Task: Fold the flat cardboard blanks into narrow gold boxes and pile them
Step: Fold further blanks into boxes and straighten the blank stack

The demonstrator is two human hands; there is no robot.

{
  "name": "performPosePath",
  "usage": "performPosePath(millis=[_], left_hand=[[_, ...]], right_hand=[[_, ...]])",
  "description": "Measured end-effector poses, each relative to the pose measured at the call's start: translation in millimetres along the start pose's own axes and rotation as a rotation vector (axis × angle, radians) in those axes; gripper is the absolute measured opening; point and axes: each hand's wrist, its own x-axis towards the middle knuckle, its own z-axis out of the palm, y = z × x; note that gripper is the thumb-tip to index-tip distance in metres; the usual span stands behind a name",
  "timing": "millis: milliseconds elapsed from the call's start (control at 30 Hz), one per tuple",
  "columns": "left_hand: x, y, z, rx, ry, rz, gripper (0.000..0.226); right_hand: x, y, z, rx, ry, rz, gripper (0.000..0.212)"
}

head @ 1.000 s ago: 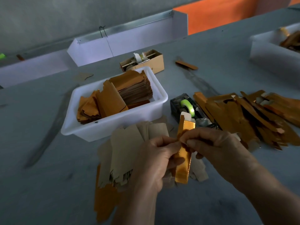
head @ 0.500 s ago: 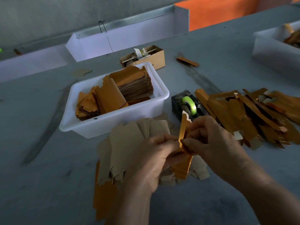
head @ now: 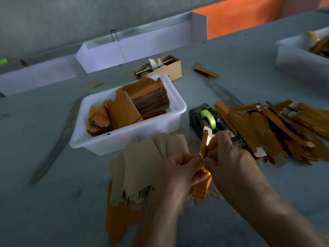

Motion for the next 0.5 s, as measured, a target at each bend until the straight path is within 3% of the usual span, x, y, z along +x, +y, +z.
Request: performPosePath(millis=[67,367,433,500], left_hand=[[3,-3,0,0.026,0.037,-0.014,0.019],[-6,1,-6,-0.173,-0.001,-0.007,0.01],[-8,1,-6,-0.174,0.005,0.012,0.008],[-8,1,-5,-0.135,-0.006,0.027,0.006]], right_hand=[[-1,0,3,-0.05,0.037,-0.012,0.014],[2,-6,-11,-0.26,0.034,0.033,0.042],[1,0,-14,-0.155,-0.008,0.067,0.046],[-1,6,-12,0.108,-0.055,0.099,0.046]])
